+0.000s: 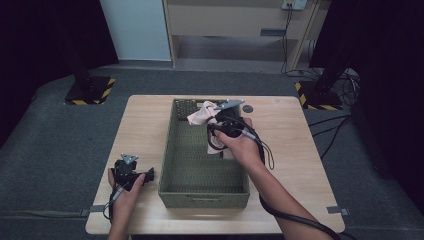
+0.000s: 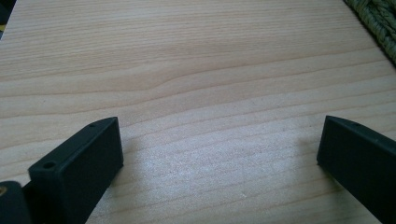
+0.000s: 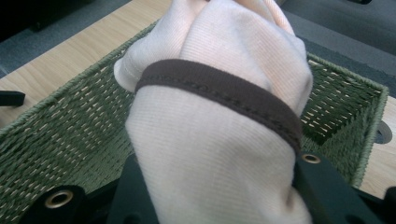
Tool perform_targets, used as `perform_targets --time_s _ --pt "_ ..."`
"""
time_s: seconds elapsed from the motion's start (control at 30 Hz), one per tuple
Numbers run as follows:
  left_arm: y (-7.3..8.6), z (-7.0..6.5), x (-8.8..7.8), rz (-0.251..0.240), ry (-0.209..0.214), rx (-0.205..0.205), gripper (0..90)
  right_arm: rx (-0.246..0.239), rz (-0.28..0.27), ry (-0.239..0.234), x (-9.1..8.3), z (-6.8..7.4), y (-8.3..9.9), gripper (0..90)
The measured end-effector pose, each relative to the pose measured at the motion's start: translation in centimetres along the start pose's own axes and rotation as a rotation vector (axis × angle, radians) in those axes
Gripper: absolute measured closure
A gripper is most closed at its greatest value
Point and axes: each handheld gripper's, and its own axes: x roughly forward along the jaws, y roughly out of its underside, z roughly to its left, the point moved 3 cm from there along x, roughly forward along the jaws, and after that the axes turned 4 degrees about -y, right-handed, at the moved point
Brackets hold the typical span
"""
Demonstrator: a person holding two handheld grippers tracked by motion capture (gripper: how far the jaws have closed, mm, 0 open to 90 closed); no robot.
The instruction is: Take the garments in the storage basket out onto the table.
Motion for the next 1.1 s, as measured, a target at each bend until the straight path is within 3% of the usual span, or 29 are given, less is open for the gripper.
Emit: perform_targets --time_s 0.17,1.1 --pt "0.0 0.0 0.0 0.0 0.0 0.0 0.0 0.02 -0.015 -0.003 -0.6 -0.4 0.0 60.6" --pt "0.0 0.0 0.0 0.0 0.0 0.0 0.0 -0.013 0.001 -0.019 -3.4 -1.1 1.4 60.1"
